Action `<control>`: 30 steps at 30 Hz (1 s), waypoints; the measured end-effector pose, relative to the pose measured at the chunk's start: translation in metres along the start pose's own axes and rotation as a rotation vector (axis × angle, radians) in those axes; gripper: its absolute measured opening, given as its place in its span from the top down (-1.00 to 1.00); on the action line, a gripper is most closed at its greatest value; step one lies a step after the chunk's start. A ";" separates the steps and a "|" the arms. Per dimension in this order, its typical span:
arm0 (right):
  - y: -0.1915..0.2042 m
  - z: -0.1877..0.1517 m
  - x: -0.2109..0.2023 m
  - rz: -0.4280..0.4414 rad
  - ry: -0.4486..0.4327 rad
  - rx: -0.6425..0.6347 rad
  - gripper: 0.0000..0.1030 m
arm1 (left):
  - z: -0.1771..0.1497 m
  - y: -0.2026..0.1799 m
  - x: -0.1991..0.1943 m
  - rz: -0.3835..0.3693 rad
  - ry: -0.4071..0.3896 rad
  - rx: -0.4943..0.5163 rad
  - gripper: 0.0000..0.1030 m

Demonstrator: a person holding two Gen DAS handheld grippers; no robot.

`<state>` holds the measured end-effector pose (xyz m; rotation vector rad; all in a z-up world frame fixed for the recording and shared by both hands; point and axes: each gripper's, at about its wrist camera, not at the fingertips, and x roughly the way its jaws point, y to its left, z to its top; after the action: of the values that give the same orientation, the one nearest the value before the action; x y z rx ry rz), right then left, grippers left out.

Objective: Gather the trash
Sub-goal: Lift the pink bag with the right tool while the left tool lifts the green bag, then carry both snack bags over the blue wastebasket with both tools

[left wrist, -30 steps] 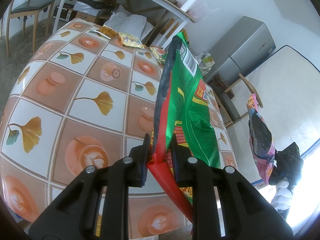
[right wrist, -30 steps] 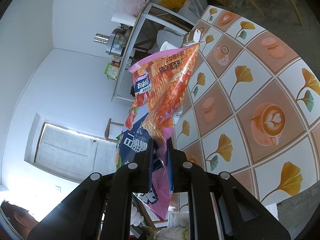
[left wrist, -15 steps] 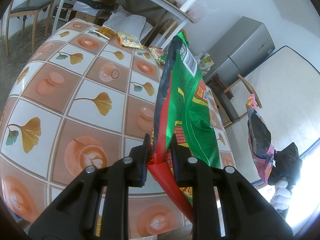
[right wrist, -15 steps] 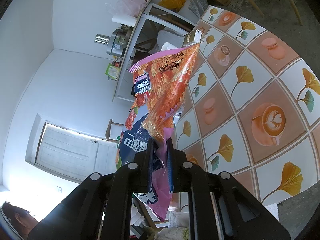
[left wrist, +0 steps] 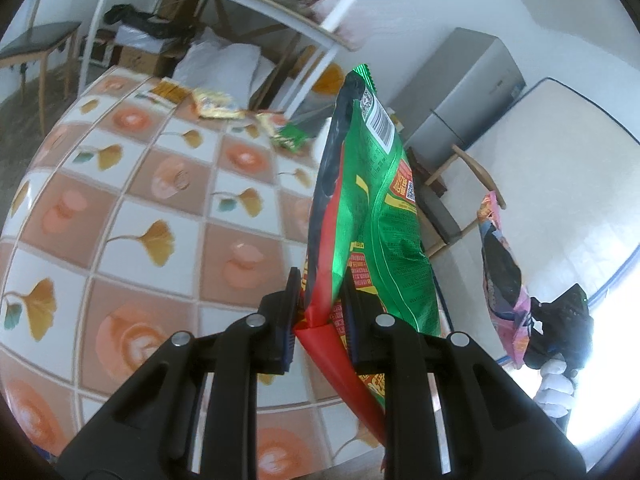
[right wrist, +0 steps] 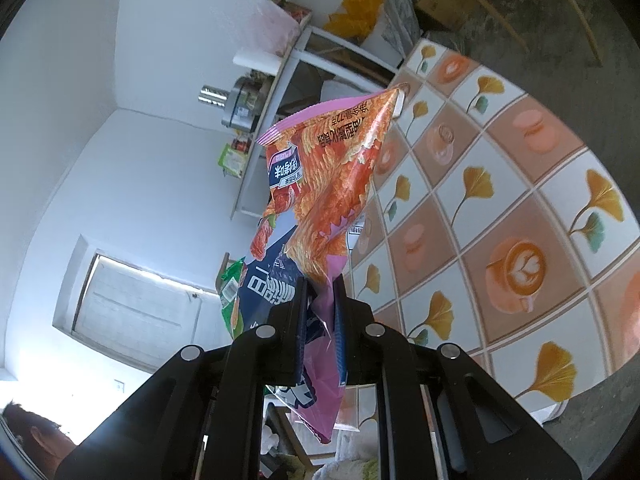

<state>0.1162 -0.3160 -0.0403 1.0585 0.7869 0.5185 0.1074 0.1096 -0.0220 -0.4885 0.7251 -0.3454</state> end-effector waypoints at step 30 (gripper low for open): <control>-0.113 -0.083 -0.331 -0.218 -0.695 0.250 0.76 | -0.036 -0.277 0.172 -0.378 0.395 0.429 0.65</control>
<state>-0.1544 -0.5517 -0.0606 1.2589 0.3403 -0.1482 0.1660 -0.2117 0.0094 -0.1430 0.9102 -0.9486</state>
